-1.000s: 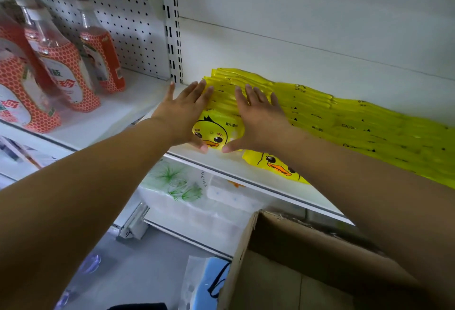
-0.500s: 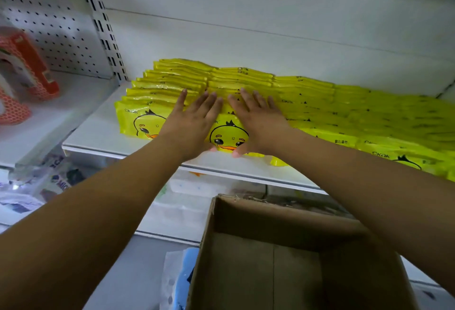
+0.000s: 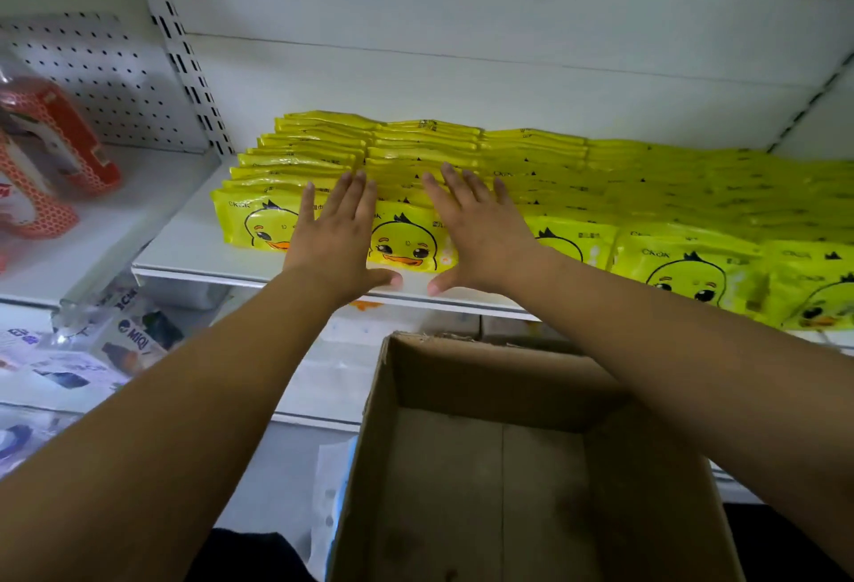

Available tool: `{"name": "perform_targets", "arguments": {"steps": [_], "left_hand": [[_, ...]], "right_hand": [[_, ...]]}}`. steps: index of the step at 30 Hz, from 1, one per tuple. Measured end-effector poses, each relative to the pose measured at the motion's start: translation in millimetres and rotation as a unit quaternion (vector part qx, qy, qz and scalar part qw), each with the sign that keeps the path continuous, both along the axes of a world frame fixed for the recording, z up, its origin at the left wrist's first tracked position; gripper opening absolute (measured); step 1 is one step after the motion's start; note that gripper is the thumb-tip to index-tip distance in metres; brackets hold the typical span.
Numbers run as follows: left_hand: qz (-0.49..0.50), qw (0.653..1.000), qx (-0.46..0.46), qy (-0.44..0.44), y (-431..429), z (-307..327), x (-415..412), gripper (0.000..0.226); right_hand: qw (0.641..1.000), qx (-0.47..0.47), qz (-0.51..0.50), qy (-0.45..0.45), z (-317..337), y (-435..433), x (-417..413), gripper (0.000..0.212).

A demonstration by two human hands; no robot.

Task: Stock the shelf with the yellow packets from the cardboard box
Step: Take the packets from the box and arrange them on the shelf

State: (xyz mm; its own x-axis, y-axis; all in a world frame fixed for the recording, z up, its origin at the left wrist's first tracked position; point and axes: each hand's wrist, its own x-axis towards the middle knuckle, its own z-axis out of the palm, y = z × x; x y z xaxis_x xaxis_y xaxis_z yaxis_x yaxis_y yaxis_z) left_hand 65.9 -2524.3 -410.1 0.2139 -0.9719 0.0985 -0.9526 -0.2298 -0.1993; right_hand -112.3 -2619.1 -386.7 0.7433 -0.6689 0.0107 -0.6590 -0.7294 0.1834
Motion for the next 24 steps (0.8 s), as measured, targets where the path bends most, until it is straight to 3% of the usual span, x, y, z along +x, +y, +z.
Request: {"name": "perform_targets", "arguments": {"steps": [8, 15, 21, 24], "left_hand": [[0.022, 0.997, -0.011, 0.069, 69.0, 6.4, -62.1, 0.116], [0.087, 0.986, 0.014, 0.142, 154.3, 3.7, -125.7, 0.105], [0.172, 0.963, 0.053, 0.199, 219.4, -30.1, -169.7, 0.097], [0.248, 0.93, 0.063, 0.265, 236.8, -55.6, -173.9, 0.085]], "right_hand": [[0.999, 0.023, -0.031, -0.011, 6.8, 55.4, -91.4, 0.134], [0.988, 0.123, -0.051, -0.073, -6.4, 136.1, -157.8, 0.109], [0.97, 0.18, -0.126, -0.103, -37.6, 176.8, -221.8, 0.101], [0.958, 0.182, -0.197, -0.105, -63.3, 177.5, -252.0, 0.098]]}}
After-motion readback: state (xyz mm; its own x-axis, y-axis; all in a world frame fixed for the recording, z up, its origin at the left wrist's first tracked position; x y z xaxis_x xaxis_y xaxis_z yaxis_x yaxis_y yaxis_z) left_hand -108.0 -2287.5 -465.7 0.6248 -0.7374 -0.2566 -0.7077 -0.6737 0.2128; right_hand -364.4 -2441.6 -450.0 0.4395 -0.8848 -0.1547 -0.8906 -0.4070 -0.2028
